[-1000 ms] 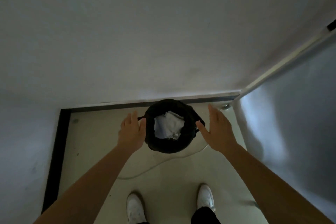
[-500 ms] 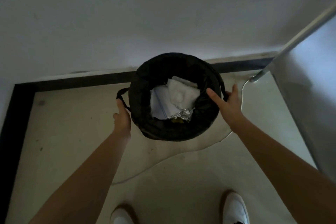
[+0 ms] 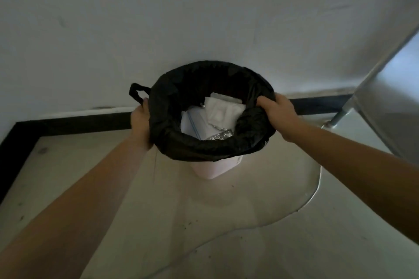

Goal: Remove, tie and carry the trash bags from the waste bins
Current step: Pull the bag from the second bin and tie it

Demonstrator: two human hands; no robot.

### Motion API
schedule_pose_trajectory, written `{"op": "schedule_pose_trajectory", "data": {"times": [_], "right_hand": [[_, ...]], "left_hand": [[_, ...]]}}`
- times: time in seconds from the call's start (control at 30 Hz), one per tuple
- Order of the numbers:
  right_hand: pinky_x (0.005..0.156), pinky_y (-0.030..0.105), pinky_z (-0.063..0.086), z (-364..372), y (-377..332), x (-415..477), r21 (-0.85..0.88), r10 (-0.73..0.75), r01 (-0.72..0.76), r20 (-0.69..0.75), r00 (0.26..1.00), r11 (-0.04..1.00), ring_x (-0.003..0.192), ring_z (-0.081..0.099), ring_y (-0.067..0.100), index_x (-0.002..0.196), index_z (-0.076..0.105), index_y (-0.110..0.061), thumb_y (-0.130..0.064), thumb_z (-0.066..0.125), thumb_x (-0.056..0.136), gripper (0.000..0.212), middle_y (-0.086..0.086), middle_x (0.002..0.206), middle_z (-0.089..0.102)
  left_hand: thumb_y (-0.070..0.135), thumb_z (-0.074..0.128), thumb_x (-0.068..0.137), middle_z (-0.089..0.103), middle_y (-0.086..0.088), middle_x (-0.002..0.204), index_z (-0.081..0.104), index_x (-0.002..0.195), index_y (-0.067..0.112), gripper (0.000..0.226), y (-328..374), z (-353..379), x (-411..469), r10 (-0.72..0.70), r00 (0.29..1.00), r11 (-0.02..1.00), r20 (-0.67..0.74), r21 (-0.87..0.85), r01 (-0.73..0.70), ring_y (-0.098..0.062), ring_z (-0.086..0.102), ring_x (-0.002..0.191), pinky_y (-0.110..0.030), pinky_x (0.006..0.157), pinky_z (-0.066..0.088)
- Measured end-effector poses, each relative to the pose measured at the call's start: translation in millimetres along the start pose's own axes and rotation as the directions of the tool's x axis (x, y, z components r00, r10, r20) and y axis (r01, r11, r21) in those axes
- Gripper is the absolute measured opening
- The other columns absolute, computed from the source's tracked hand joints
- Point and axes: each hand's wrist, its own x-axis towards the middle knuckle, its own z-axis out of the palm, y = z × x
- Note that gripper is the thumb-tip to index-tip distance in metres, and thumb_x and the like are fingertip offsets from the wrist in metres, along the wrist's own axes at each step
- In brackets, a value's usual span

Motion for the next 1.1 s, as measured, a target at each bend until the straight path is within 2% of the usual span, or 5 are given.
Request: {"op": "schedule_pose_trajectory", "data": {"times": [0.13,0.5,0.8,0.9,1.1], "right_hand": [[0.076,0.032,0.05,1,-17,-14,-0.052,0.016,-0.015,0.023,1.0,0.999,0.093,0.062,0.022,0.11,0.059,-0.011,-0.029,0.063,0.09,0.027,0.01,0.106,0.065],[0.076,0.034,0.054,13,-19,-55,-0.185,-0.005,0.002,-0.012,1.0,0.983,0.08,0.06,0.015,0.083,0.058,-0.021,-0.028,0.068,0.084,0.013,0.004,0.09,0.064],[0.067,0.033,0.053,17,-45,-49,-0.343,-0.043,0.039,-0.004,0.999,0.939,0.079,0.061,0.019,0.104,0.062,-0.004,-0.039,0.064,0.086,0.04,0.012,0.097,0.065],[0.079,0.035,0.049,0,-53,-42,-0.55,-0.112,0.041,-0.096,0.989,0.834,0.105,0.062,0.034,0.123,0.053,0.0,-0.059,0.056,0.087,0.069,0.015,0.116,0.062],[0.071,0.032,0.036,-38,-127,-41,-0.866,-0.565,0.203,-0.106,0.818,0.457,0.096,0.062,0.034,0.104,0.063,-0.008,-0.036,0.048,0.094,0.033,0.016,0.105,0.066]], "left_hand": [[0.036,0.037,0.105,0.051,-0.001,0.072,0.048,0.074,0.016,0.039,71,-3,-21,0.176,0.974,0.984,-0.144,0.066,-0.168,-0.014,0.05,0.065,-0.027,0.057,0.038],[0.037,0.047,0.103,0.052,0.001,0.081,0.056,0.081,0.019,0.029,145,30,-78,0.367,0.908,0.928,0.201,-0.006,-0.373,-0.015,0.052,0.077,-0.033,0.071,0.047],[0.023,0.051,0.103,0.052,0.015,0.069,0.062,0.092,0.01,0.021,152,65,-107,0.723,0.55,0.57,0.418,0.091,-0.817,0.008,0.049,0.06,-0.012,0.062,0.037],[0.033,0.053,0.1,0.048,0.006,0.093,0.059,0.09,0.026,0.013,156,62,-96,0.82,0.51,0.496,0.259,0.121,-0.86,0.001,0.053,0.084,-0.018,0.077,0.046],[0.042,0.058,0.093,0.036,-0.007,0.124,0.061,0.118,0.014,0.038,154,43,-76,0.861,0.44,0.367,0.254,0.287,-0.885,-0.026,0.041,0.125,-0.04,0.105,0.041]]}}
